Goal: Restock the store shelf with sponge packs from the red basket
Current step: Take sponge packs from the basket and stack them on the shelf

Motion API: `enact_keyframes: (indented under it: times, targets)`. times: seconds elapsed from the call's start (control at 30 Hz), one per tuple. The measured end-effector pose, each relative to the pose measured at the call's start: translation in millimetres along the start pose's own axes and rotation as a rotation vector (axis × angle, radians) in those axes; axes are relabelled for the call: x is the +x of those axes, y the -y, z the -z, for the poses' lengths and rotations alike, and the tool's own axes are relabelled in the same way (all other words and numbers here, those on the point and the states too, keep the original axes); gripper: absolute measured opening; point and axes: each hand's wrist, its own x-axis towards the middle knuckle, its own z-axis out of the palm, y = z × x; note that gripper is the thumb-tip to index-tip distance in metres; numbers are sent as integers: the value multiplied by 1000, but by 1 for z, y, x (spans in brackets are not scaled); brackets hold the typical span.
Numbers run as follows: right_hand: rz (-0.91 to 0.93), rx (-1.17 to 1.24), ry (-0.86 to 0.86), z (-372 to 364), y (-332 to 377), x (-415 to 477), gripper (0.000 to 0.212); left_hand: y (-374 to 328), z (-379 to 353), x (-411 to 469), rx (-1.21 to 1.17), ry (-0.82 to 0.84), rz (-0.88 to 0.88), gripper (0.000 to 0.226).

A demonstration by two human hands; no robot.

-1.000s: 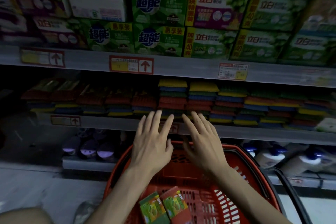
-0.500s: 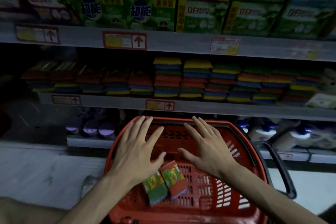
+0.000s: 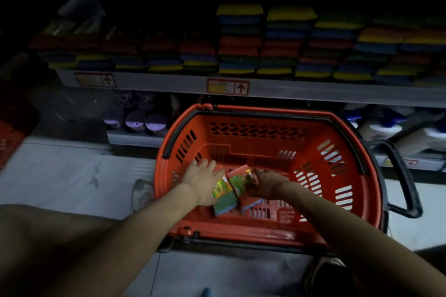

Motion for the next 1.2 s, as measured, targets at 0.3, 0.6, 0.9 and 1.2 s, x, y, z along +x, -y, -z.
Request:
enact_keyframes:
  times: [0.3,0.6,0.9,1.2]
  targets:
    - [-214,439,35,-28,-23,57,59,-19,-24,67,-260,228,101,103]
    - [-243,641,43,-47,-23,84,72,-24,-45,95,-561,281,264,120]
    - [-318,1087,95,-66,-38,83,72,-22,-58,96,-776,256,386,118]
    - [-319,1051,156,-55,-36,88,35,-24,-47,78,-675,207,478,109]
